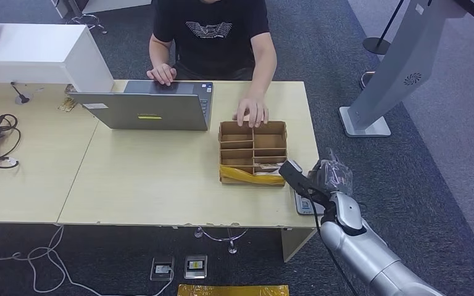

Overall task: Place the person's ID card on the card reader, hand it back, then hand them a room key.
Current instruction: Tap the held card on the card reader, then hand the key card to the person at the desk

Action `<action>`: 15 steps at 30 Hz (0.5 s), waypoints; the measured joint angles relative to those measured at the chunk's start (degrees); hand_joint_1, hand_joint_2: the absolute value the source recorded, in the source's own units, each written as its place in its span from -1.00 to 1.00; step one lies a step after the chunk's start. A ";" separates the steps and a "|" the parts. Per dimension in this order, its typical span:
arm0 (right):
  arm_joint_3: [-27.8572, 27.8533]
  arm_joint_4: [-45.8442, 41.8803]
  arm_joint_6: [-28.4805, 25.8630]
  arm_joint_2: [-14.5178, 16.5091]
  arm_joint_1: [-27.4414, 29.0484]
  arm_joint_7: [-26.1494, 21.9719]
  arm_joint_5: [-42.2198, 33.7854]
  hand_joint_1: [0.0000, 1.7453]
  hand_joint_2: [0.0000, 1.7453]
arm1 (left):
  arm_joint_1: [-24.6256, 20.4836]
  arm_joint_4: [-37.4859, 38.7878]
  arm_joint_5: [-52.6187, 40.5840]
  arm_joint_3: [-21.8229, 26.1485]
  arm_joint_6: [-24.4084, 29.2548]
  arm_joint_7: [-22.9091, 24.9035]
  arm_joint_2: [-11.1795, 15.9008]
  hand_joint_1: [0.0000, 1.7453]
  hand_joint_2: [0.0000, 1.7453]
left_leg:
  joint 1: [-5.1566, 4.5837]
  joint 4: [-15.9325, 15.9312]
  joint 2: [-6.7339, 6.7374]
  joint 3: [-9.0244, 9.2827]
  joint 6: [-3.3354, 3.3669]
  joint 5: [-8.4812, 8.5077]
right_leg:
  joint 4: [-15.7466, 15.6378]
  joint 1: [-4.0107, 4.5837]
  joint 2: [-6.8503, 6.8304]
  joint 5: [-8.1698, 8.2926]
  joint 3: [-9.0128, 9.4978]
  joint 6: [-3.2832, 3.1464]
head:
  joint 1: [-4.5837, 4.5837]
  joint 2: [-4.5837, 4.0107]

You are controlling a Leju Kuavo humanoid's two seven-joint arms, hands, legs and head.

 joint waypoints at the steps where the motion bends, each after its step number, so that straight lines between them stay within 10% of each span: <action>1: -0.01 0.20 -0.15 0.02 0.00 0.11 -0.05 1.00 1.00 | 0.00 0.00 -0.01 0.00 0.00 0.03 -0.01 -1.00 -1.00 | 0.00 0.00 0.00 0.00 0.00 0.00 | 0.00 0.00 0.00 0.00 0.00 0.00 | 0.00 0.00; 15: -0.78 1.25 -0.92 -0.71 1.09 2.68 0.28 1.00 1.00 | 0.00 0.00 -1.26 -0.02 0.07 0.02 -0.04 -1.00 -1.00 | 0.00 0.01 0.02 0.02 0.00 0.00 | 0.00 0.00 0.03 0.00 -0.01 0.00 | 0.01 0.00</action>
